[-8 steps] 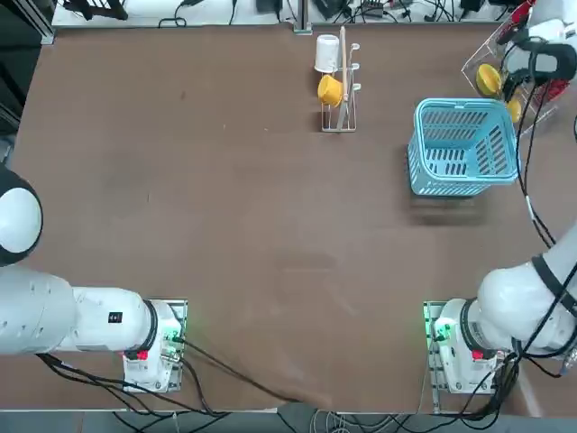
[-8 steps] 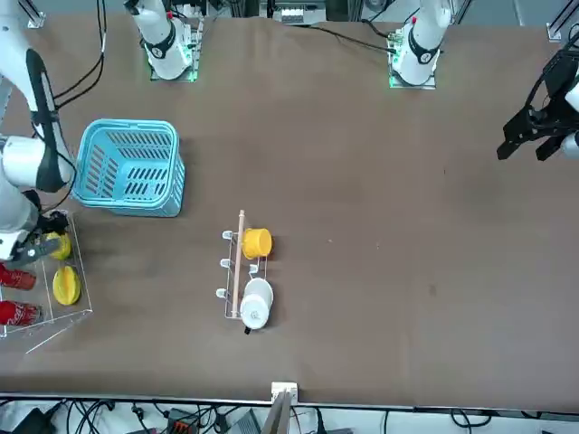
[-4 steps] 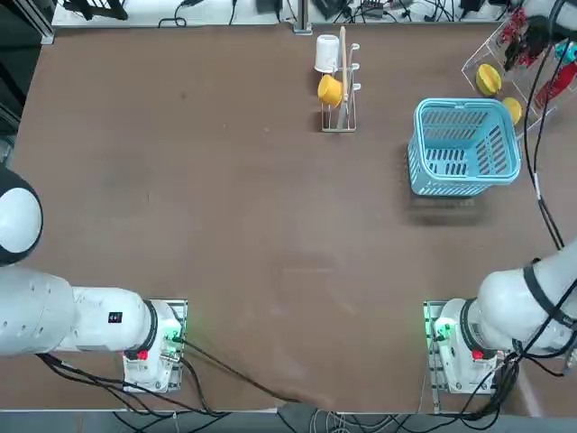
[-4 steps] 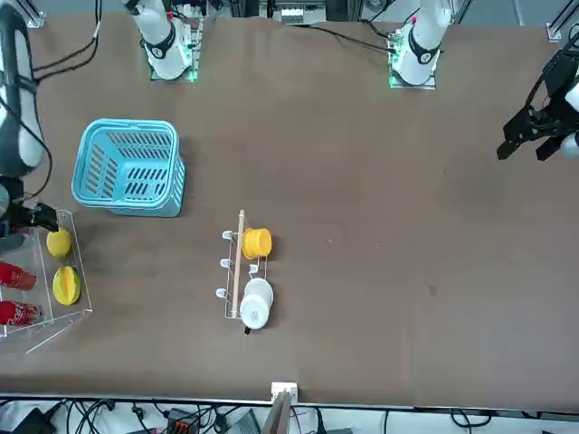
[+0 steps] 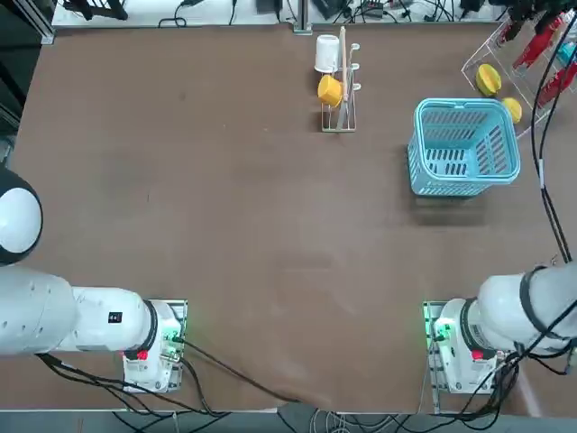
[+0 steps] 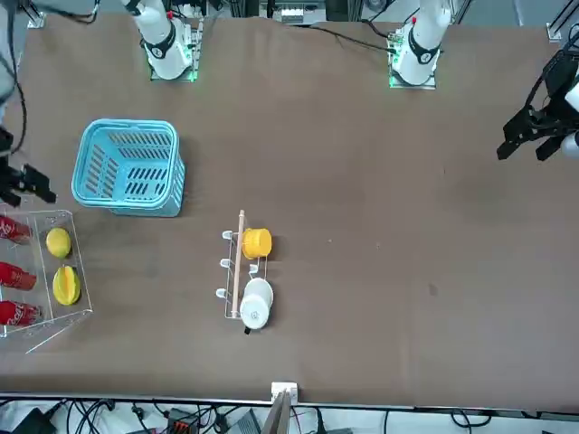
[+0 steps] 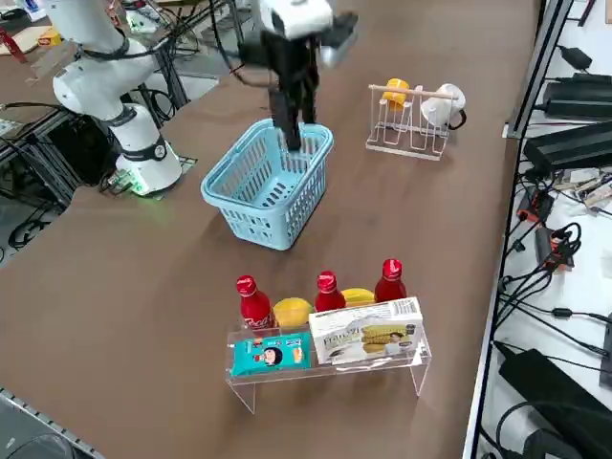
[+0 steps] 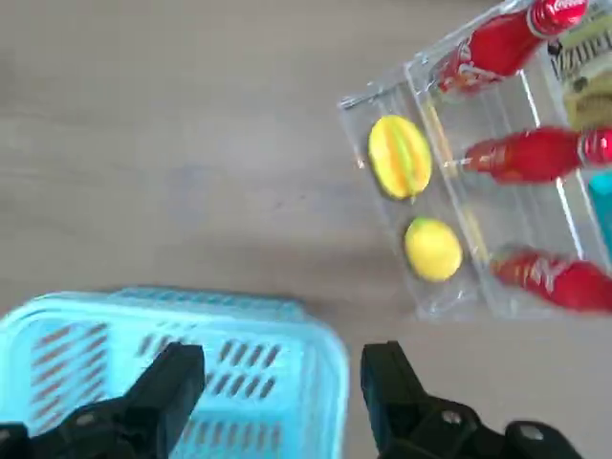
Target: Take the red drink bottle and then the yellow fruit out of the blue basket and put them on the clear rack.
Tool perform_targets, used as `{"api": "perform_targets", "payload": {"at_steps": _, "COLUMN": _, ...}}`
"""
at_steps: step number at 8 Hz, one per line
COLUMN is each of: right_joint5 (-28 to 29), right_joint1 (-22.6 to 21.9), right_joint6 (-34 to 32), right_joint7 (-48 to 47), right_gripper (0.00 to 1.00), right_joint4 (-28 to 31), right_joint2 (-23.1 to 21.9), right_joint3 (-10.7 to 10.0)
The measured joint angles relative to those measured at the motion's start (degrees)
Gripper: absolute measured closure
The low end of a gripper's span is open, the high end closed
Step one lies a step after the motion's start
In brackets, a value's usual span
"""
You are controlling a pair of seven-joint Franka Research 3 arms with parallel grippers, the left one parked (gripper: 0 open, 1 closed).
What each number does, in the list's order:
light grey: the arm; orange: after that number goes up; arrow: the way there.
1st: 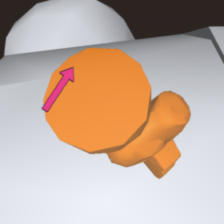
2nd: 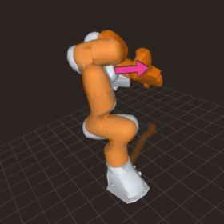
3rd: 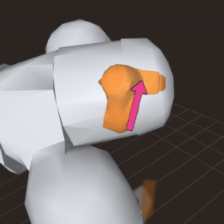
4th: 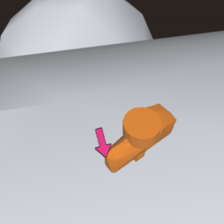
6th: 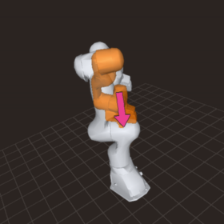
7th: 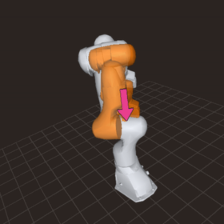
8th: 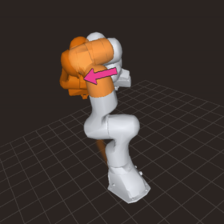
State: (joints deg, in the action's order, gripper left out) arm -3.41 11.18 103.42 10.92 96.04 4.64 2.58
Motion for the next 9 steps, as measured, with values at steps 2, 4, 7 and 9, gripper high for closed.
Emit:
{"api": "perform_targets", "payload": {"at_steps": 2, "right_joint5": 0.0, "right_joint1": -2.7, "right_joint6": -7.4, "right_joint7": -5.4, "right_gripper": 0.0, "right_joint4": 0.0, "right_joint2": -6.5, "right_joint3": 0.2}}
{"api": "perform_targets", "payload": {"at_steps": 4, "right_joint5": 0.4, "right_joint1": -3.9, "right_joint6": -12.4, "right_joint7": -7.7, "right_gripper": 0.0, "right_joint4": 0.2, "right_joint2": -10.8, "right_joint3": 0.2}}
{"api": "perform_targets", "payload": {"at_steps": 7, "right_joint5": 4.7, "right_joint1": -3.9, "right_joint6": -15.2, "right_joint7": -8.3, "right_gripper": 0.0, "right_joint4": 0.8, "right_joint2": -13.7, "right_joint3": 0.1}}
{"api": "perform_targets", "payload": {"at_steps": 9, "right_joint5": 6.7, "right_joint1": -5.3, "right_joint6": -13.8, "right_joint7": -10.6, "right_gripper": 0.0, "right_joint4": 1.1, "right_joint2": -13.4, "right_joint3": 0.1}}
